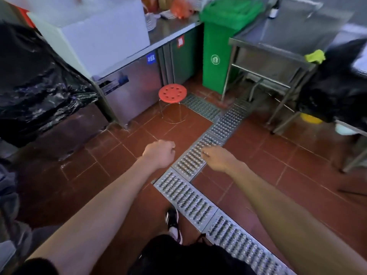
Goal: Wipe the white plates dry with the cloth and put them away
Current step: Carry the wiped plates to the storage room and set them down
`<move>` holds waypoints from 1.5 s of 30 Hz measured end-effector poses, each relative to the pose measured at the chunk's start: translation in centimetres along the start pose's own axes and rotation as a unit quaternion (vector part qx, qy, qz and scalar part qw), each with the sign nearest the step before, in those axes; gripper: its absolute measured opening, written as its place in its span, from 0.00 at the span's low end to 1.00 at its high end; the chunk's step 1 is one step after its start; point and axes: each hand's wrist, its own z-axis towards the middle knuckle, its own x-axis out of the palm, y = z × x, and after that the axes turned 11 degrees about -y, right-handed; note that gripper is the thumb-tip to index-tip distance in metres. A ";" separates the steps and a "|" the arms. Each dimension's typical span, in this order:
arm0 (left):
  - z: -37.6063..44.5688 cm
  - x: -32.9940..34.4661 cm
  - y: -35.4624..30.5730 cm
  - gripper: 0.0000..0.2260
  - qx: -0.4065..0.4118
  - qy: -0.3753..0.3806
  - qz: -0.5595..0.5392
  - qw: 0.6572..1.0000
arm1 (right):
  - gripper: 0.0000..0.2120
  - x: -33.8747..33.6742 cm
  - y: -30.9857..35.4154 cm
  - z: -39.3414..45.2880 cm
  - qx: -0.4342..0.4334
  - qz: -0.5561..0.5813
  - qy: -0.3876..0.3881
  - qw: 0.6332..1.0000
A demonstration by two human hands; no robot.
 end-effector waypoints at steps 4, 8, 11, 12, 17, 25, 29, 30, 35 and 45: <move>5.3 1.2 -5.4 0.12 0.073 0.021 -0.004 0.997 | 0.15 -1.2 -5.9 -0.7 0.067 0.004 -0.017 0.998; 11.1 2.3 -10.2 0.12 0.128 0.043 -0.017 0.991 | 0.17 -2.8 -11.3 0.0 0.137 0.029 -0.027 0.990; 16.6 3.1 -13.3 0.13 0.160 0.037 -0.017 0.986 | 0.19 -4.6 -15.1 1.7 0.178 0.044 -0.049 0.982; 18.3 3.4 -14.2 0.14 0.169 0.035 -0.020 0.985 | 0.19 -5.2 -16.2 2.4 0.189 0.041 -0.053 0.980; 26.1 4.2 -19.2 0.14 0.226 0.048 -0.028 0.973 | 0.14 -8.7 -21.1 5.5 0.231 0.008 -0.041 0.972; 33.6 3.2 -29.0 0.16 0.338 0.051 0.001 0.940 | 0.06 -13.2 -27.2 6.3 0.312 0.003 -0.084 0.946; 37.1 3.6 -34.0 0.16 0.380 0.061 0.026 0.923 | 0.07 -14.7 -32.0 6.2 0.357 0.015 -0.122 0.926; 38.0 3.8 -35.4 0.16 0.385 0.064 0.034 0.920 | 0.09 -14.9 -33.4 6.2 0.370 0.017 -0.128 0.920; 43.0 4.3 -42.3 0.16 0.396 0.070 0.058 0.914 | 0.12 -16.6 -41.8 7.1 0.410 0.013 -0.127 0.903; 53.9 2.5 -56.9 0.17 0.407 0.034 0.082 0.909 | 0.17 -25.2 -57.7 9.8 0.410 0.033 -0.172 0.895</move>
